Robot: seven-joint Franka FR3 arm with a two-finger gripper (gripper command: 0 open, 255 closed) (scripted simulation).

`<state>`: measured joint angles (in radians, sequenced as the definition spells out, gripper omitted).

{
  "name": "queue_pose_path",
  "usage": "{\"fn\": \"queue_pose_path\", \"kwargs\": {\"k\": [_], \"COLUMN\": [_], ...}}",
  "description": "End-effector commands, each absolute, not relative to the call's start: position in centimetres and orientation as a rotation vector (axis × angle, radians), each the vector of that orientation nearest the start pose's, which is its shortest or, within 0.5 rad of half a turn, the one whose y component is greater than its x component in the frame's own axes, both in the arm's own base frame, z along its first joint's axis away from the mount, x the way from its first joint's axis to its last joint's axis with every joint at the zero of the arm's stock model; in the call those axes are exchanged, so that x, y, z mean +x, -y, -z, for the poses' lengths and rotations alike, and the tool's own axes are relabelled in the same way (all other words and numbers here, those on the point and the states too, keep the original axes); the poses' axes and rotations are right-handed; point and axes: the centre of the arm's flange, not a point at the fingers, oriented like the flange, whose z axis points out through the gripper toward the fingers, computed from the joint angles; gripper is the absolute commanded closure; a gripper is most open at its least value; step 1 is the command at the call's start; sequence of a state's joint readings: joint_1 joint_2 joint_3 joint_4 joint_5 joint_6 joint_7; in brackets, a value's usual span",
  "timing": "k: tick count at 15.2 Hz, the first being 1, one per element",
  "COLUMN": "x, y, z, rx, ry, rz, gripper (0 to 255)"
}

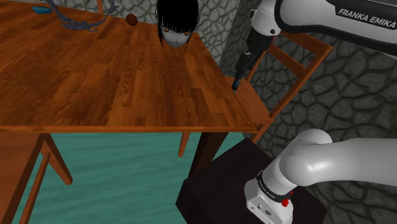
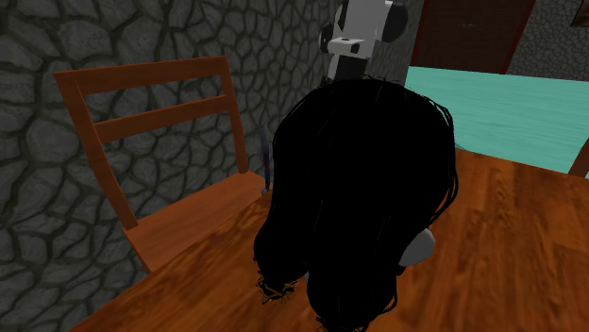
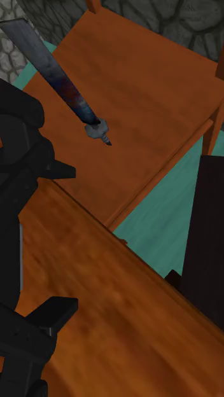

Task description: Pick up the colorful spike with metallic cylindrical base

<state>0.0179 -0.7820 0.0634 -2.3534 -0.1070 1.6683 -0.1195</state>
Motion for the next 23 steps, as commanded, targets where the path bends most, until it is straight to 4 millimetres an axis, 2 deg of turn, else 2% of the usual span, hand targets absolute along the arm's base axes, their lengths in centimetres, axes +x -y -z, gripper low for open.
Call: {"fn": "queue_pose_path", "kwargs": {"k": [1,11,21,23], "x": [31.7,32.6,34.7,34.8], "y": [-2.1,9.1,19.6,19.8], "z": [-60.0,-51.9,-43.2,-42.5], "rx": [-3.277,-3.182,-3.039,-3.037], "ry": [0.312,0.170,0.032,0.029], "rz": [0.151,0.519,0.862,0.867], "gripper": [0,0,0,0]}}
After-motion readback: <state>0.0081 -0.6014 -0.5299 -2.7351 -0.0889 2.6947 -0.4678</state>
